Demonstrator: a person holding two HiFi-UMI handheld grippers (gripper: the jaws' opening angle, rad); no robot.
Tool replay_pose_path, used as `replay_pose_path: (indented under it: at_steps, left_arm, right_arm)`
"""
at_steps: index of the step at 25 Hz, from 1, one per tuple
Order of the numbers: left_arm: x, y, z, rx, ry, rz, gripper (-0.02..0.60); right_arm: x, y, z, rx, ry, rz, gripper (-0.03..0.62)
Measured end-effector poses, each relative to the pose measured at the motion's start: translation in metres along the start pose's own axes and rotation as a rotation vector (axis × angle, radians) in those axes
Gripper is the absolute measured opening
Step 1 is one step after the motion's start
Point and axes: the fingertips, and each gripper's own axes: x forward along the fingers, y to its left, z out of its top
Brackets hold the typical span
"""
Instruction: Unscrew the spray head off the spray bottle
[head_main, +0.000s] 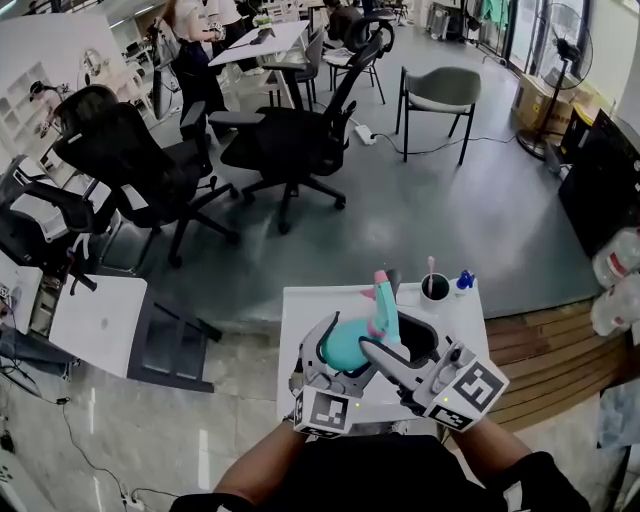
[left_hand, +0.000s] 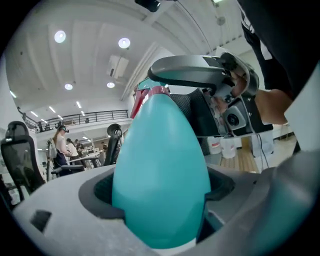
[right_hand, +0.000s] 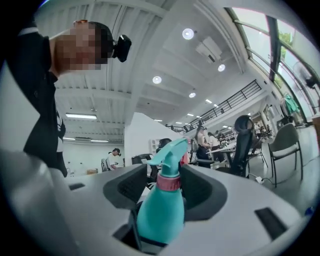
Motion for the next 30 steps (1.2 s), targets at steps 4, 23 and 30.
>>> replay_pose_path:
  at_steps: [4,23,30]
  left_arm:
    - [0.001,0.005,0.003,0.042,-0.007,0.049,0.462]
    - [-0.004,-0.026,0.025,-0.049,-0.126,-0.299,0.462]
    - [-0.01,-0.032,0.04,-0.074,-0.167,-0.39,0.462]
  right_arm:
    - [0.003,-0.004,0.004,0.026,-0.011,-0.043,0.194]
    - [-0.004,0.018,0.007,-0.095,0.038,0.222,0.147]
    - [-0.013,0.031,0.006,-0.093,0.07,0.38,0.15]
